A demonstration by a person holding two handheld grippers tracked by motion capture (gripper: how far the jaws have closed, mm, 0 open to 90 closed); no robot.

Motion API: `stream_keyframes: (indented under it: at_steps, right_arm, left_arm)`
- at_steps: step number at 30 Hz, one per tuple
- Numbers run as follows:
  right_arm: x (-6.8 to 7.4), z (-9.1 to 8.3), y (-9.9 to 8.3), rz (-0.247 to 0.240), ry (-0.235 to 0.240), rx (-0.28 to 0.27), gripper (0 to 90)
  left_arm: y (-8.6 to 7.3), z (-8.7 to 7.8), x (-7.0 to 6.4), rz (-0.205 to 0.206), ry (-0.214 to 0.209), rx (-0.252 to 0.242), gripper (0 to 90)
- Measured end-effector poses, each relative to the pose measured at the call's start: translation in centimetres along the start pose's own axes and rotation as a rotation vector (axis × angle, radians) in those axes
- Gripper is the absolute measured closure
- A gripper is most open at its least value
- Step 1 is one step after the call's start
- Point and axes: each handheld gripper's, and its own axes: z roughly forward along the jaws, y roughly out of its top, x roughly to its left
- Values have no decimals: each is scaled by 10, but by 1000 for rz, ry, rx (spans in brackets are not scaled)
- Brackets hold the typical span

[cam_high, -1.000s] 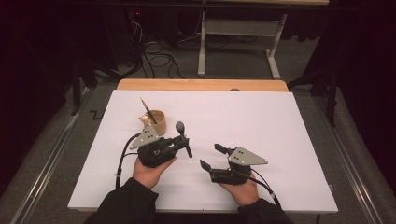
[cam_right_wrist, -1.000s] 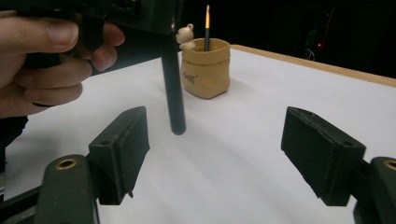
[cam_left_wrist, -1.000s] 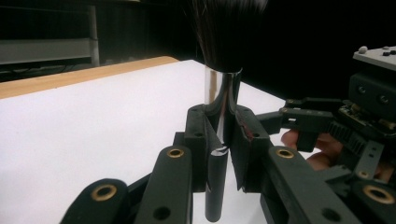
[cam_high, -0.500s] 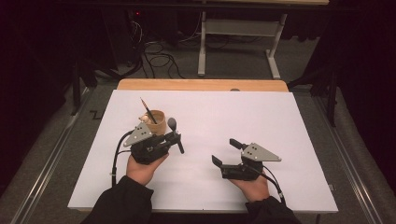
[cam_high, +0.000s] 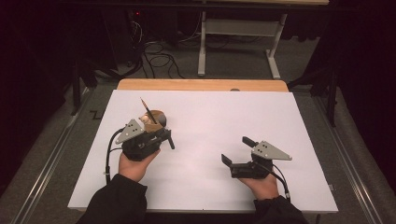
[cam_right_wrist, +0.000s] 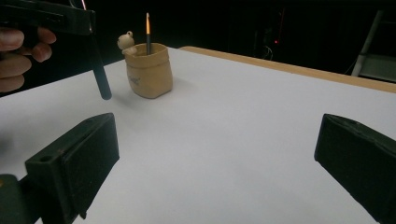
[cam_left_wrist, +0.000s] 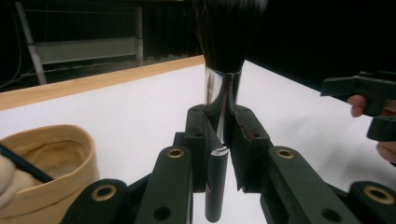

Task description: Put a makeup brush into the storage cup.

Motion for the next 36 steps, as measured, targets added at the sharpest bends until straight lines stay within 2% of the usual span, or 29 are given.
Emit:
stream_keyframes:
  at_steps: [22, 33, 36]
  right_arm:
    - [-20, -21, -1, 9, -61, -16, 5]
    - [-27, -27, -4, 8, -77, -8, 5]
    - [-27, -28, -8, -17, -82, 24, 5]
  left_arm:
    - [1, -20, 27, -35, 101, -24, 780]
    - [4, -19, 31, -56, 100, -29, 780]
    - [8, -17, 32, -65, 101, -37, 780]
